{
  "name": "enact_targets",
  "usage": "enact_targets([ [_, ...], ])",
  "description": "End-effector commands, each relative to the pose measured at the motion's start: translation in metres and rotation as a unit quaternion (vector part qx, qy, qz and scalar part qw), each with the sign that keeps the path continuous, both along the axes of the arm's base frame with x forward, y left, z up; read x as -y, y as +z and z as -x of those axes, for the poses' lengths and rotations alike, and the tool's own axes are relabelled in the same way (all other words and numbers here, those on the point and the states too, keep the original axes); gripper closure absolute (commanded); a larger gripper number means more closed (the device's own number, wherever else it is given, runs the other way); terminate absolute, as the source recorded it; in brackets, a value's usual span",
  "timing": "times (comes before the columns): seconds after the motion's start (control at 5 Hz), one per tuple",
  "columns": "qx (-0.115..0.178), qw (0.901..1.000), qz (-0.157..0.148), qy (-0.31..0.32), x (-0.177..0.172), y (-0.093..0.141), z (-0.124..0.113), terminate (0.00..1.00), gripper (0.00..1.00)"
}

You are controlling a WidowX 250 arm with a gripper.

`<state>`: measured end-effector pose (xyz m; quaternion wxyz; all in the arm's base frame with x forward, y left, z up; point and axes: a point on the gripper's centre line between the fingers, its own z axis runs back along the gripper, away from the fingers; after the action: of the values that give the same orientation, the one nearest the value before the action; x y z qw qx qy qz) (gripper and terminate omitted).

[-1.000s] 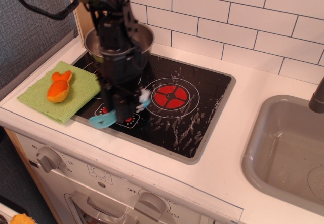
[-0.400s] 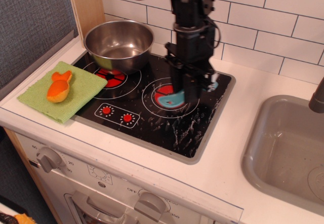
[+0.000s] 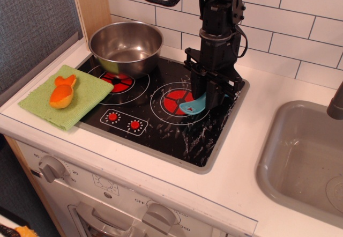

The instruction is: Place the blue brush on the right stove burner.

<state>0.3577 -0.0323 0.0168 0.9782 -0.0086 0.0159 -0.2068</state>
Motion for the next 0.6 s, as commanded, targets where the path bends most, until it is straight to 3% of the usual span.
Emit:
enact_targets([
  [0.0, 0.031, 0.9992, -0.021, 0.012, -0.006, 0.016, -0.004, 0.00, 0.00],
  [0.4, 0.062, 0.9977, -0.015, 0.025, -0.011, 0.043, 0.013, 0.00, 0.00],
])
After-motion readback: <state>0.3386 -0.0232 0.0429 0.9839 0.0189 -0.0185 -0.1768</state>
